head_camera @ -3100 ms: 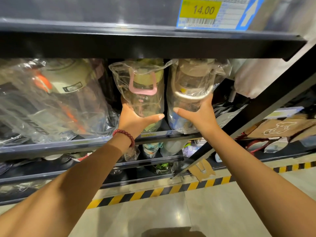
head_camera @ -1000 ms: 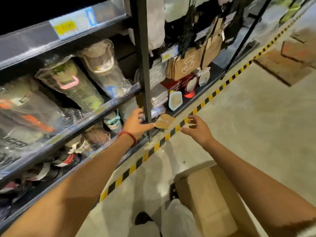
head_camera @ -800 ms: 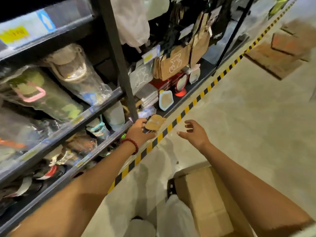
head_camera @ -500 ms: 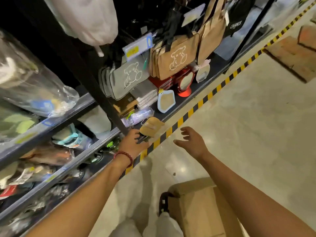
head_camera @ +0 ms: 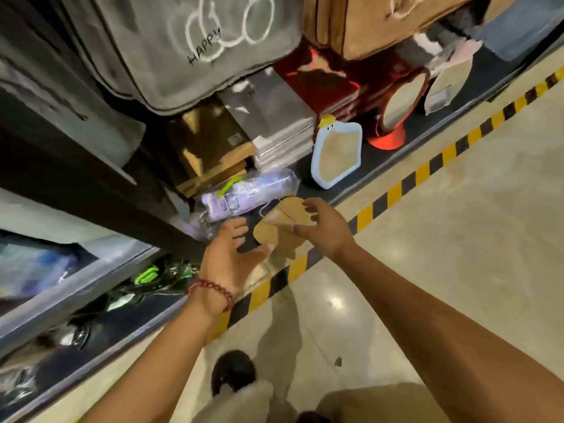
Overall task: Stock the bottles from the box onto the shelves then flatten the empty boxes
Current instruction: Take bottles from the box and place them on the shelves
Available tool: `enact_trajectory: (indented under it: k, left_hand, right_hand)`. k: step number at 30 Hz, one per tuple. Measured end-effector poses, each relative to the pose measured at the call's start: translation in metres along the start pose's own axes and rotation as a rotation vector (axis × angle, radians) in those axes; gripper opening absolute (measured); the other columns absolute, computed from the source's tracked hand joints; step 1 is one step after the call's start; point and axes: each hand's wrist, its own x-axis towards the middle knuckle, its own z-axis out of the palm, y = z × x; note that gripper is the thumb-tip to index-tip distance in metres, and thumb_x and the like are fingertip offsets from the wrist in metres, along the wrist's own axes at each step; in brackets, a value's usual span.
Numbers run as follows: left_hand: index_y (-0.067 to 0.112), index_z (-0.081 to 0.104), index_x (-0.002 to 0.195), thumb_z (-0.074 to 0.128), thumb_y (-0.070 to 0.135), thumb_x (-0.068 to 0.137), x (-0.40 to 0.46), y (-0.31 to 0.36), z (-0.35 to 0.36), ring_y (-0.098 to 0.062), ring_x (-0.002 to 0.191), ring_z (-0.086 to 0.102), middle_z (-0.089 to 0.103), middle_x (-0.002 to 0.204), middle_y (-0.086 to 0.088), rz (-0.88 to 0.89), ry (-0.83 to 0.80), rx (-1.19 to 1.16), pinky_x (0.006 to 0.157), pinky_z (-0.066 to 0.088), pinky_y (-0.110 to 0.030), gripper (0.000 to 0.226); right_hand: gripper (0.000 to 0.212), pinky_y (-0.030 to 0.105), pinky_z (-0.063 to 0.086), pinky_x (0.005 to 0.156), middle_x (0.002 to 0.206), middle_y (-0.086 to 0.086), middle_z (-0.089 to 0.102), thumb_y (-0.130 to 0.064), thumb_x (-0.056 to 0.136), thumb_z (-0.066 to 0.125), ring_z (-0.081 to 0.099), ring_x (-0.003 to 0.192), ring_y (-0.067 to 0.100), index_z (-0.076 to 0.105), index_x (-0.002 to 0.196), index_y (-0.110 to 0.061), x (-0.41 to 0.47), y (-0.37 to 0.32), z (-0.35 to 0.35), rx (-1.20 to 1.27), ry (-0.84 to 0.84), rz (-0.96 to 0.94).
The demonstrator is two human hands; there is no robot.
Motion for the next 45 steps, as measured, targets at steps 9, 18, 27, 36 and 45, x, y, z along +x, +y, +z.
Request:
enact_trajectory:
  k: [9,18,27,36,45]
  left_hand:
    - [0.025,0.051,0.093,0.078,0.000,0.068,0.090,-0.025,0.013,0.006,0.085,0.061,0.061,0.098,0.007,0.382,0.031,0.257,0.073,0.047,-0.007,0.045]
    - [0.035,0.053,0.090,0.082,0.024,0.059,0.108,-0.032,0.007,-0.003,0.087,0.066,0.067,0.095,0.013,0.491,0.106,0.326,0.065,0.051,-0.013,0.044]
    - [0.024,0.054,0.119,0.076,0.032,0.066,0.104,-0.043,0.004,-0.017,0.097,0.063,0.063,0.112,0.004,0.555,0.157,0.604,0.083,0.055,-0.038,0.058]
    - [0.019,0.052,0.127,0.076,0.021,0.071,0.097,-0.043,0.009,-0.011,0.114,0.052,0.055,0.125,0.003,0.697,0.211,0.742,0.096,0.039,-0.020,0.061]
    - [0.029,0.051,0.118,0.067,0.046,0.058,0.016,0.025,0.024,-0.002,0.103,0.045,0.049,0.122,0.009,0.381,0.000,0.621,0.083,0.034,-0.007,0.064]
  right_hand:
    - [0.057,0.041,0.046,0.091,0.118,0.012,0.059,-0.033,0.072,0.072,0.054,0.111,0.035,0.056,0.121,-0.010,0.164,0.032,0.070,-0.479,0.021,-0.378]
    - [0.083,0.045,0.031,0.106,0.137,0.008,0.041,-0.051,0.070,0.073,0.036,0.127,0.029,0.033,0.137,-0.022,0.223,0.020,0.110,-0.953,-0.150,-0.540]
    - [0.086,0.059,0.025,0.108,0.137,0.011,0.039,-0.043,0.071,0.074,0.034,0.130,0.031,0.029,0.138,-0.015,0.223,0.013,0.122,-1.076,-0.201,-0.485]
    - [0.075,0.040,0.029,0.094,0.128,0.006,0.041,-0.040,0.069,0.075,0.034,0.119,0.026,0.037,0.129,-0.015,0.190,0.004,0.046,-0.900,0.033,-0.665]
    - [0.068,0.041,0.046,0.077,0.099,0.008,0.055,-0.047,0.052,0.079,0.051,0.093,0.026,0.055,0.103,-0.009,0.067,-0.017,-0.063,-0.411,0.167,-0.270]
